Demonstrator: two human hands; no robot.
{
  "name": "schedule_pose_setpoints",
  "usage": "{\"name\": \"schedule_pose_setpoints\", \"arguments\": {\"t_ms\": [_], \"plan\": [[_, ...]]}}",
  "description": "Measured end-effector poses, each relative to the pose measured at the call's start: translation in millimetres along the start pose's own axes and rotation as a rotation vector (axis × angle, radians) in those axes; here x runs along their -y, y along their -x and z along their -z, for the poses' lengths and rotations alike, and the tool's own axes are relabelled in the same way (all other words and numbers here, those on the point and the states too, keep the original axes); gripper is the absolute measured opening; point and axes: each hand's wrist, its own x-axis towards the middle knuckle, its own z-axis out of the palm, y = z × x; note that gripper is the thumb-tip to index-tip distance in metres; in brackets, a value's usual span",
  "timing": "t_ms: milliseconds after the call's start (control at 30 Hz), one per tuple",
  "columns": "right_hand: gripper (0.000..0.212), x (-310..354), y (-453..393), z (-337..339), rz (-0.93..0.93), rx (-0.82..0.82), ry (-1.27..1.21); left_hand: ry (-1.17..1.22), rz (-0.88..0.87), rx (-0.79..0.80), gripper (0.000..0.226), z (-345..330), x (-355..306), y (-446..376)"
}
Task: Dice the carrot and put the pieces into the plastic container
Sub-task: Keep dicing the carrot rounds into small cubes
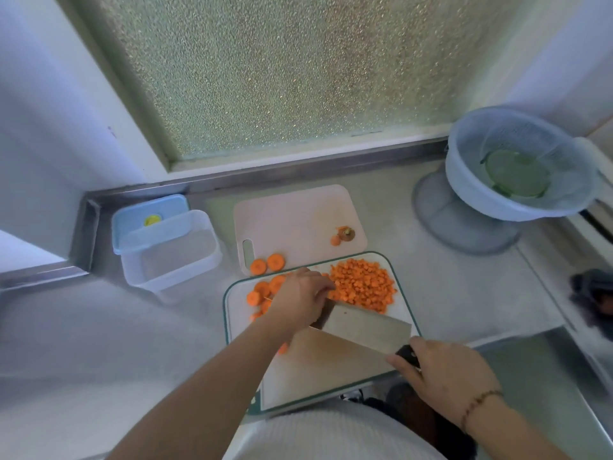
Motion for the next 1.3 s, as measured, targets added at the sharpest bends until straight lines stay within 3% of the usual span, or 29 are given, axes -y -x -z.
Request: {"name": "schedule_pose_setpoints", "arguments": {"t_ms": [167, 333, 500, 667, 833, 967, 1100, 1200, 1300], "plan": [[0.082, -0.6, 9.4, -10.7, -0.103, -0.005, -0.030, -0.149, 0.085, -0.120, 0.029, 34.0, 40.8, 7.1], [0.080, 1.2, 15.5, -13.0, -0.191, -0.033, -0.131, -0.365, 0.133, 0.178, 0.030, 49.2, 53.7, 9.1], [0.076, 4.3, 11.7, -7.6, -0.207, -0.011, -0.141, -0.390, 0.078, 0.134, 0.024, 50.8, 53.5, 14.4], [0.052, 8.4, 8.9, -1.7, -0.199, 0.023, -0.155, -0.421, 0.150, 0.164, 0.037, 44.1, 50.8, 18.3], [0.051, 9.1, 9.4, 1.1, -0.207, 0.021, -0.171, -0.414, 0.202, 0.211, 0.041, 44.7, 47.1, 11.0], [0.052, 7.7, 9.0, -2.7, -0.209, 0.017, -0.190, -0.273, 0.221, 0.112, 0.039, 49.0, 44.8, 11.6], [0.058, 4.2, 5.4, -12.2, -0.241, 0.019, -0.455, -0.073, 0.088, -0.129, 0.030, 47.4, 42.4, 27.4], [0.067, 4.3, 1.4, -17.8, -0.211, 0.012, -0.693, -0.050, -0.119, -0.101, 0.029, 28.2, 26.7, 51.1], [0.062, 6.1, -5.3, -20.5, -0.162, 0.093, -0.766, -0.102, -0.280, -0.088, 0.026, -11.7, 9.7, 73.2]]}}
